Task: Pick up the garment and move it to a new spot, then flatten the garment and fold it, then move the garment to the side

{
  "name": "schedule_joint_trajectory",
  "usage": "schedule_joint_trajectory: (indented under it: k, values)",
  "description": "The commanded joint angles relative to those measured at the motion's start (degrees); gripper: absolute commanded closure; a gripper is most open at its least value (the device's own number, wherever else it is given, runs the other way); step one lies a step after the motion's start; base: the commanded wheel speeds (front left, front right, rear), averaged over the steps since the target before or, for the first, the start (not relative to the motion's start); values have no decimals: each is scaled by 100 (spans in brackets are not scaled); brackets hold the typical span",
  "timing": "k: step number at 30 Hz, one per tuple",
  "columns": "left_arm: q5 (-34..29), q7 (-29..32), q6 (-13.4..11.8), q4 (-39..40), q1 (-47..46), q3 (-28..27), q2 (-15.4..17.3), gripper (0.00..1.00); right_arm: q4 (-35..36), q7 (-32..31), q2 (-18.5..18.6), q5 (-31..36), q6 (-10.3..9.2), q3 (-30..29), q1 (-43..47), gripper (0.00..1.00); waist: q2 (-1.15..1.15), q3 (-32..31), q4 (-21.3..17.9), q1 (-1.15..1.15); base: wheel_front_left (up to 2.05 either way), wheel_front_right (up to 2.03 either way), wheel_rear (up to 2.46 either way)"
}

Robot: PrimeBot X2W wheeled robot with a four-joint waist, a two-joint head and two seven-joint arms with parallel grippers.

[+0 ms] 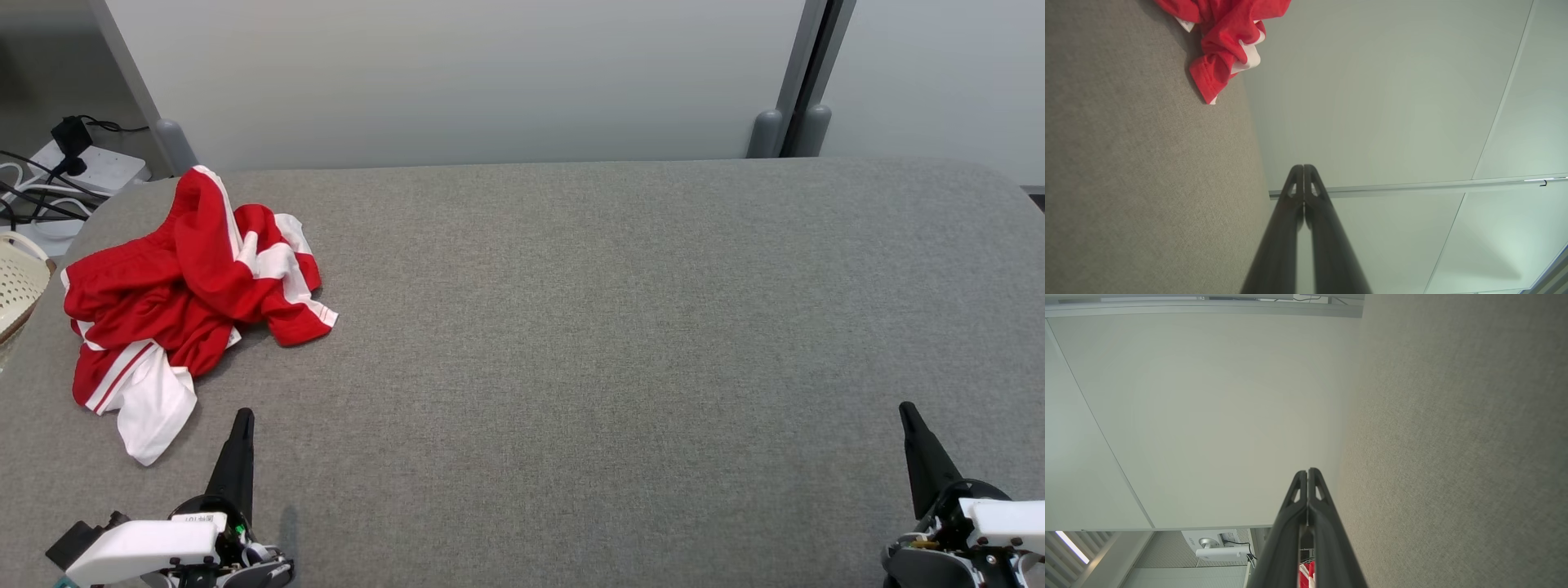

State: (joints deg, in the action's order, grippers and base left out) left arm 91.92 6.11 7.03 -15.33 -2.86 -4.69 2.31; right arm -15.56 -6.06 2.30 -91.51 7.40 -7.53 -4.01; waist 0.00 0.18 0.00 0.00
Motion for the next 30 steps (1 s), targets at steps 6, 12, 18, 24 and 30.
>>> schedule_joint_trajectory:
  k: [6,12,18,24,30]
  values:
    - [27,35,46,131,-332,-181,56,100,154,-41,57,-68,9,104,-217,100,0,0,0,0,0,0,0]
    - [-4,-10,-4,-236,185,16,-72,0,-233,3,-78,10,0,33,172,0,0,1,0,0,0,0,0]
    - [9,-62,-3,-237,204,89,-88,0,-228,64,-92,16,0,97,204,0,0,-7,-1,10,0,0,0]
    - [-36,-159,-1,-191,183,187,-79,0,-167,169,-76,68,1,171,211,0,0,-14,0,1,0,0,0]
    - [-217,-287,2,-152,124,327,-32,0,-135,290,-29,242,1,291,181,0,0,-16,-5,0,0,0,0]
